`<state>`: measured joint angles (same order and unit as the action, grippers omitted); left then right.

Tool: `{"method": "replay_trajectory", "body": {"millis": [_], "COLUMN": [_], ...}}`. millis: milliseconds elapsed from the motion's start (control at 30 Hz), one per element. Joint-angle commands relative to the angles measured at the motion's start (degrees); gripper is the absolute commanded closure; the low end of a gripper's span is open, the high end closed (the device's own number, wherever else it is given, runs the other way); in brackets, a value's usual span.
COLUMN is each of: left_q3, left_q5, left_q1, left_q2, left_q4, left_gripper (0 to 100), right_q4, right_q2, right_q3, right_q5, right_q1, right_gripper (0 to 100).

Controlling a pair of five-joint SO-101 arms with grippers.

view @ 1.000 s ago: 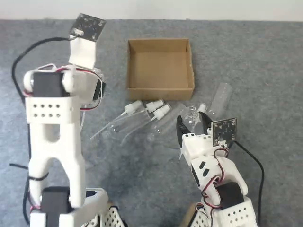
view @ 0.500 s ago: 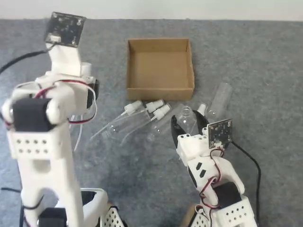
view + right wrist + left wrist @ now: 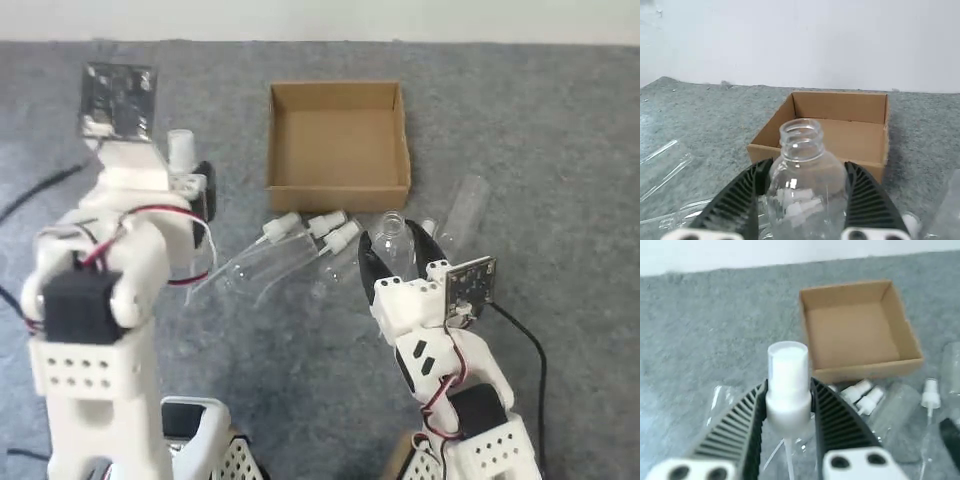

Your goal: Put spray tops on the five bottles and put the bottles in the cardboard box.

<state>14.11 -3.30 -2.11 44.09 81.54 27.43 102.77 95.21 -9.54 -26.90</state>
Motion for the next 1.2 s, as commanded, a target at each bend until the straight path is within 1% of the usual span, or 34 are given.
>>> {"method": "replay_trajectory", "body": {"millis": [0,200,433,567,667,967,1167], "left_q3": [4.7,9.8,18.1,21.0,21.6,23.6,31.5], "left_q5": [-1.0,-1.2,-8.5,-12.0,-14.6,-21.0,-21.3], "left_q1": [3.7,7.2,7.6,7.6,7.6,7.5,7.2], "left_q2": [7.6,14.8,21.2,24.6,26.7,35.3,42.5], "left_q4": [-8.1,-14.6,-24.9,-29.5,-31.1,-31.3,-36.7], "left_gripper": [99,99,99,99,99,99,99], "right_q4": [-1.9,-2.0,-2.8,-3.1,-2.7,-2.5,-2.4], "right_q2": [1.3,1.3,1.2,1.2,1.1,0.8,0.7], "right_q3": [0.4,1.0,1.1,1.1,1.1,1.1,1.2], "right_q5": [-0.3,-0.3,-0.3,-0.3,-0.3,-0.3,-0.3], "right_q1": [-3.3,-3.8,-3.8,-4.1,-6.2,-10.8,-16.3], "right_gripper": [90.1,89.9,89.8,90.2,90.2,90.2,90.2]}}
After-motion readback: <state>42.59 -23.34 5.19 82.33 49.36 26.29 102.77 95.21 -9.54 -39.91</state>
